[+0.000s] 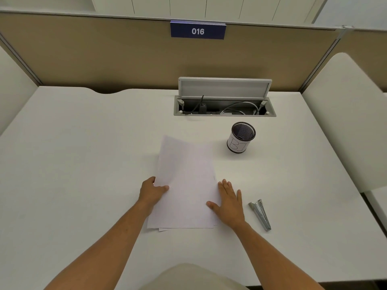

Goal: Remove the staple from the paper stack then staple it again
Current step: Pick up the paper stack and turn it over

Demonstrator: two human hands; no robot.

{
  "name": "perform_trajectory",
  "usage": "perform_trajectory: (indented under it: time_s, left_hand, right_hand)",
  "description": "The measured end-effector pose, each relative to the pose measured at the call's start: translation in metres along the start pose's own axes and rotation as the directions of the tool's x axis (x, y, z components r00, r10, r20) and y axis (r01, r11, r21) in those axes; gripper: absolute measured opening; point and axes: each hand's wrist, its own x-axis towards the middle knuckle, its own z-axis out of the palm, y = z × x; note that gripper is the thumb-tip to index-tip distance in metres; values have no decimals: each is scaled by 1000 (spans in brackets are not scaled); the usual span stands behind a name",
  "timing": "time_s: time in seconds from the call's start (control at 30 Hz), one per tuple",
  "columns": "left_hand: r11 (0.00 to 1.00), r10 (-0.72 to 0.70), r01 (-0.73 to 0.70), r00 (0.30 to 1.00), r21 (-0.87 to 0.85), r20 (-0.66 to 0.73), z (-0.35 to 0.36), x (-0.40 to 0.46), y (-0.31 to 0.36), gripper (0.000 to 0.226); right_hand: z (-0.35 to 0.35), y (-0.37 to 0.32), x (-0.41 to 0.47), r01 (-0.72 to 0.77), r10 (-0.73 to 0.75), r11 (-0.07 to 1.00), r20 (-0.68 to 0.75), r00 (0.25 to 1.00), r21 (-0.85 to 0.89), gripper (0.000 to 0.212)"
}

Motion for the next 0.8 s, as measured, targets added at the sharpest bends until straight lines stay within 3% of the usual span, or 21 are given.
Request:
perform_trajectory:
  time_s: [0.1,0.2,0.3,0.37,0.47,0.6,0.7,0.8]
  left_hand:
    - [998,46,-44,998,-47,41,-2,-3,-1,32]
    - [990,63,-51,994,-133,87,-7,-6,0,32]
    - [982,96,-68,983,-175,155,-13,-10,3,35]
    - [978,119,-81,972,-191,201,-17,-12,6,36]
    - [972,149,-94,955,-214,255,-20,-13,9,37]
    - [963,184,-128,956,-239,229,-16,-12,12,40]
    - [951,246,-190,944,-245,221,-11,-10,15,48]
    - [947,285,-238,933,-218,220,-7,-9,21,69]
  right_hand:
    - [-6,-4,4,-43,45,993,-14,999,109,82]
    - [-17,-8,8,-106,139,930,-70,988,353,84]
    - [-35,-12,11,-146,227,751,-44,973,644,90]
    - [-51,-14,14,-154,194,590,46,980,793,90]
    - [-74,-16,21,-87,68,450,64,996,889,67]
    - [-100,-29,31,35,60,420,-66,996,907,24]
    - [-127,-47,35,120,94,465,-184,978,877,15]
    - [-157,-64,35,261,85,579,-376,923,772,13]
